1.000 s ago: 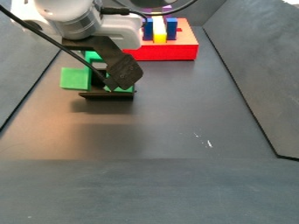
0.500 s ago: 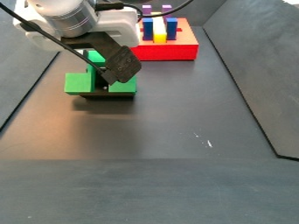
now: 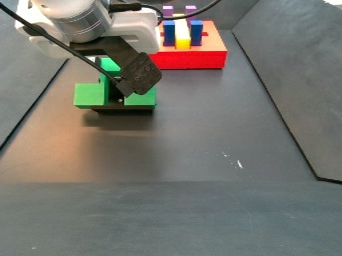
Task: Pick up the green object. Move up. Place the green object on the fixture. Regrasp the green object. Move to above the board. Insert the green object.
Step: Place the green object on the fixture, then regrasp the green object.
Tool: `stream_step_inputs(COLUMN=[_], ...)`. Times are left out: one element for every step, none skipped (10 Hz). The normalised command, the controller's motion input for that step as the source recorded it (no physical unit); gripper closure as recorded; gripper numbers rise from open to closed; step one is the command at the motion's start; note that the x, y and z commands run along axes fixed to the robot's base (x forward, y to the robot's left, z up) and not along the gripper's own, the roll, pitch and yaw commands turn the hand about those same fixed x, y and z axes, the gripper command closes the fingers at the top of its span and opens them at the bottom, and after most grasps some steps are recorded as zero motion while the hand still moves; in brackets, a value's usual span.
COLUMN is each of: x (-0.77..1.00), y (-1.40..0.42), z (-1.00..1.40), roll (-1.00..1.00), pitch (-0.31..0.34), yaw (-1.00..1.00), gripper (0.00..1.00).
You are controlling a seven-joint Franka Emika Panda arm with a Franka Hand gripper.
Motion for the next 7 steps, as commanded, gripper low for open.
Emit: stream_step_inputs(x=[0.00,0.00,0.00,0.02,0.03,0.05,0.21], y=[0.00,0.02,0.08,0.08,0.03,0.00,0.00], z=[0.00,0.65,0.66,0.62,0.49,0.35,0.16], roll=[0.00,0.63,0.44,0.29,0.22,0.26,0.55], pitch=[0.000,-0.197,-0.326,-0.454,-0.489,-0.471,-0.363], yaw=[0.00,0.00,0.00,0.00,0.00,0.00,0.09], gripper=[0.00,0.00,0.00,0.00,0.00,0.00,0.00])
